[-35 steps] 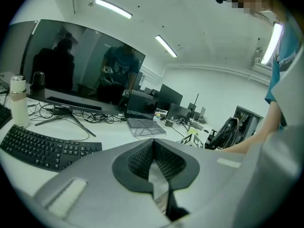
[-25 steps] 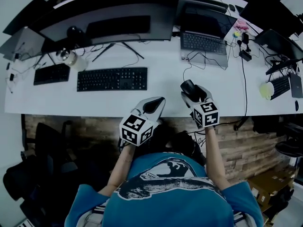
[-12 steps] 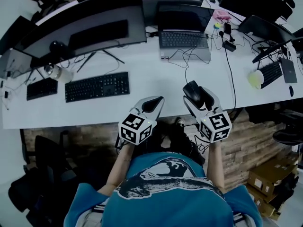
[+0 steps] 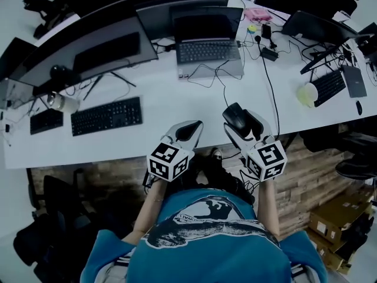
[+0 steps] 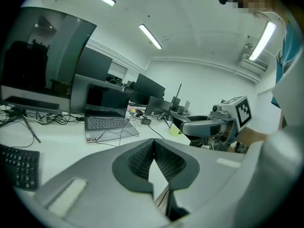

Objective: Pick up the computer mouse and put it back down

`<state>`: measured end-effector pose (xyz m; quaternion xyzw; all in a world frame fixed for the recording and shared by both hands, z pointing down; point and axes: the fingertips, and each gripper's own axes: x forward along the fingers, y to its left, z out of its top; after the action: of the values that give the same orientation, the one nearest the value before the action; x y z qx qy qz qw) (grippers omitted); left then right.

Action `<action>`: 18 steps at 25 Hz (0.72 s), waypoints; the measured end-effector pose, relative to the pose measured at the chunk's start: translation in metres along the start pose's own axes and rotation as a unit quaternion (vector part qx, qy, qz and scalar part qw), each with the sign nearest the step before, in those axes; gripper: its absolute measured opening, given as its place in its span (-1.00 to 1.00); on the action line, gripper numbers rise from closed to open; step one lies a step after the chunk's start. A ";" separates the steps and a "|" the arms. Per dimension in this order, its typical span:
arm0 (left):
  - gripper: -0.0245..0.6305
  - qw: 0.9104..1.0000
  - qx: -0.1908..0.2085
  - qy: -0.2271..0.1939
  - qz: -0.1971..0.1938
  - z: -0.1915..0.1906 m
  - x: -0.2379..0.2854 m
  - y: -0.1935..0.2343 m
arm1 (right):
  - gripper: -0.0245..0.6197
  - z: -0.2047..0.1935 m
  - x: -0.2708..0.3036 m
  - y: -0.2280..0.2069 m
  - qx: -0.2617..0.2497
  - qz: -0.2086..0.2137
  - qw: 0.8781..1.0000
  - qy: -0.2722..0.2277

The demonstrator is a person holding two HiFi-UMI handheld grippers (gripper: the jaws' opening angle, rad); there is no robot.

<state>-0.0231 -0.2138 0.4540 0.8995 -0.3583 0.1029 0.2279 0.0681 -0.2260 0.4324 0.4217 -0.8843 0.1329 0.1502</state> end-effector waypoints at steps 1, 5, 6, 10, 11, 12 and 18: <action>-0.88 1.000 0.002 0.001 0.000 0.001 0.005 -0.003 | 0.02 -0.002 -0.002 -0.007 0.001 -0.001 1.000 0.000; -0.88 1.000 0.008 -0.001 0.002 0.008 0.027 -0.015 | 0.02 -0.008 -0.010 -0.039 0.001 -0.008 1.000 0.004; -0.88 1.000 0.009 -0.003 0.004 0.011 0.032 -0.016 | 0.02 -0.010 -0.011 -0.048 -0.001 -0.010 1.000 0.006; -0.88 1.000 0.008 -0.011 0.017 0.020 0.051 -0.020 | 0.02 -0.024 -0.015 -0.088 -0.007 -0.019 1.000 0.022; -0.88 1.000 0.008 -0.013 0.020 0.021 0.056 -0.021 | 0.02 -0.029 -0.015 -0.098 -0.009 -0.021 0.999 0.028; -0.88 1.000 0.008 -0.014 0.023 0.023 0.060 -0.022 | 0.02 -0.033 -0.014 -0.109 -0.012 -0.023 0.999 0.034; -0.88 0.999 0.001 -0.025 0.042 0.025 0.081 -0.029 | 0.02 -0.066 0.000 -0.169 -0.010 -0.023 0.997 0.072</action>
<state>0.0561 -0.2557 0.4502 0.8861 -0.4015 0.0901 0.2131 0.2109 -0.3046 0.5115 0.4303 -0.8623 0.1505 0.2205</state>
